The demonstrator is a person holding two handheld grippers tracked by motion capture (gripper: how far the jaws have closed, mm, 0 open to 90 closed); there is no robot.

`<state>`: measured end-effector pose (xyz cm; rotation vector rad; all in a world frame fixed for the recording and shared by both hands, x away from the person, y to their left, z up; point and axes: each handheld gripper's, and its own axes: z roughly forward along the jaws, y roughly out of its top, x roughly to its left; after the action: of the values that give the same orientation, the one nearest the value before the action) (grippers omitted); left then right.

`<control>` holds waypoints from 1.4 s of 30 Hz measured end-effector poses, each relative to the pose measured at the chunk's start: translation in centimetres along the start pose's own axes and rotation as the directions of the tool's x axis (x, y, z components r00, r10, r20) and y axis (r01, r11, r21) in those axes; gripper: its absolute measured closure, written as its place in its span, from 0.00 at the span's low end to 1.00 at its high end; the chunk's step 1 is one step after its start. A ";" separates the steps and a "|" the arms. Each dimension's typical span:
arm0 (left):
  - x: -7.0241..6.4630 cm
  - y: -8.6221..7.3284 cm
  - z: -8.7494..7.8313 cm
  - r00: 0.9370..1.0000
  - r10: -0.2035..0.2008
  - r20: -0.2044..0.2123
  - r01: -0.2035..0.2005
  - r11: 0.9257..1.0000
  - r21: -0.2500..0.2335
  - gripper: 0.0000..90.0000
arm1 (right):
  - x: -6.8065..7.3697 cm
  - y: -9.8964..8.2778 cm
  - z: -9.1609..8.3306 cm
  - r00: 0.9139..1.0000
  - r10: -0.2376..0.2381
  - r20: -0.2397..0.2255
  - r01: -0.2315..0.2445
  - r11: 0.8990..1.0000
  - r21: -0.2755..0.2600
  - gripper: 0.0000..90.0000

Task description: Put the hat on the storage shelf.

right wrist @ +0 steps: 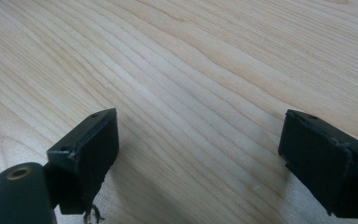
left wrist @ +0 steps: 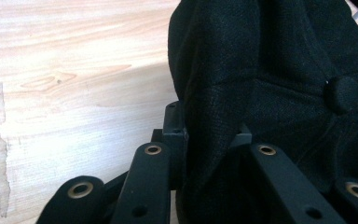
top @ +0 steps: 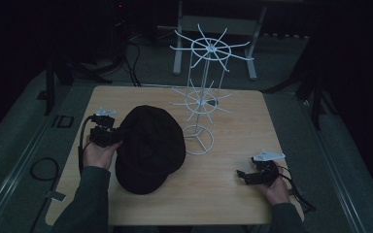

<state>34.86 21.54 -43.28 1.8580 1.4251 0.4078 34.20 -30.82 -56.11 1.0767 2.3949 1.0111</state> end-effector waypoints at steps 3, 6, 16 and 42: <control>0.0 0.2 -0.6 1.000 0.004 0.007 -0.004 1.000 -0.014 0.86 | 0.0 0.0 0.0 1.000 -0.001 0.000 0.001 1.000 0.000 0.13; -0.1 0.3 -1.1 1.000 0.004 0.015 -0.004 1.000 -0.026 0.86 | 0.0 0.0 0.0 1.000 -0.001 0.000 0.001 1.000 0.000 0.13; 0.2 0.6 -2.5 0.999 0.007 0.046 -0.004 0.998 -0.064 0.86 | 0.0 0.0 0.0 1.000 -0.002 0.000 0.002 1.000 0.001 0.13; 0.9 1.1 -5.0 0.993 0.006 0.118 0.013 0.988 -0.152 0.86 | 0.0 0.0 0.0 1.000 -0.001 0.000 0.001 1.000 0.000 0.13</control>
<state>32.71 24.05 -39.29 1.7271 1.2814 0.3875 34.21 -30.82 -56.10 1.0751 2.3948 1.0112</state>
